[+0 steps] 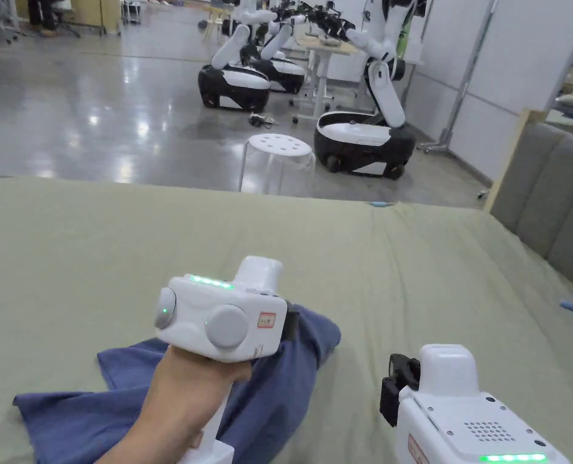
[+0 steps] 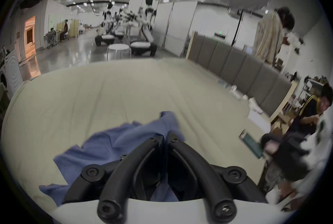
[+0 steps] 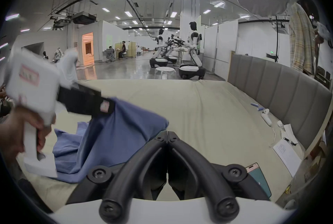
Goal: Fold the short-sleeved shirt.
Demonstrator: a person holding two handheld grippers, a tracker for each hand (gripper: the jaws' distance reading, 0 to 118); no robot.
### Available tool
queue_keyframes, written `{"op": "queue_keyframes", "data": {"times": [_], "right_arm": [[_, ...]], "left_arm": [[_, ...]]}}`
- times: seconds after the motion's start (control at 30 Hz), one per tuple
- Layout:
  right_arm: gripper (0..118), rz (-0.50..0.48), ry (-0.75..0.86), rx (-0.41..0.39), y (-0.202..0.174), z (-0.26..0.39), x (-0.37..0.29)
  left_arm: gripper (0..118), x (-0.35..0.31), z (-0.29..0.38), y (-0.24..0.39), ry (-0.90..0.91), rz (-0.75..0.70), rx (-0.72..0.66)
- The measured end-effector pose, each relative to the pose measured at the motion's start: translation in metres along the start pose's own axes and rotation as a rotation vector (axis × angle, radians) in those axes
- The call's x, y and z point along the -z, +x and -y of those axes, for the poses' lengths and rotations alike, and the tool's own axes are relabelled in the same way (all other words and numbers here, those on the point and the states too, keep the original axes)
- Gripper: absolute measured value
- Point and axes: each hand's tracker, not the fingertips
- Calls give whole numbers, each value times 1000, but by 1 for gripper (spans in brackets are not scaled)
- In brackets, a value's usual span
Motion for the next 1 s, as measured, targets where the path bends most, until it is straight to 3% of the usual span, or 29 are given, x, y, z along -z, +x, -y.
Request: {"op": "queue_keyframes", "data": {"times": [0.17,0.2,0.27,0.3,0.47,0.53,0.57,0.6,0.63,0.67,0.73,0.83,1.0], "right_arm": [[0,19,-26,19,18,11,9],[0,17,-29,24,20,12,10],[0,11,-30,26,19,12,10],[0,7,-28,23,18,11,9],[0,-30,11,29,3,9,1],[0,-37,21,32,-7,9,-2],[0,-41,24,35,-13,8,-3],[0,-49,29,39,-19,9,-5],[0,-57,30,42,-25,9,-7],[0,-66,28,44,-31,10,-8],[0,-81,21,34,-44,11,-10],[0,-103,10,18,-59,13,-13],[0,-121,-7,0,-78,15,-10]], "left_arm": [[8,50,36,-7,-118,-38,-88],[28,49,39,-5,-108,-42,-74],[84,35,38,-1,-36,-87,-48],[93,22,38,3,5,-118,-30],[93,-77,64,15,240,-175,39],[91,-110,87,7,281,-258,75],[81,-124,96,1,269,-297,87],[26,-136,105,-6,266,-324,90],[3,-146,112,-15,262,-365,74],[3,-156,117,-29,245,-421,65],[3,-179,118,-64,180,-332,-69],[3,-209,122,-125,129,-430,-153],[3,-207,132,-230,-112,-439,-365]]}}
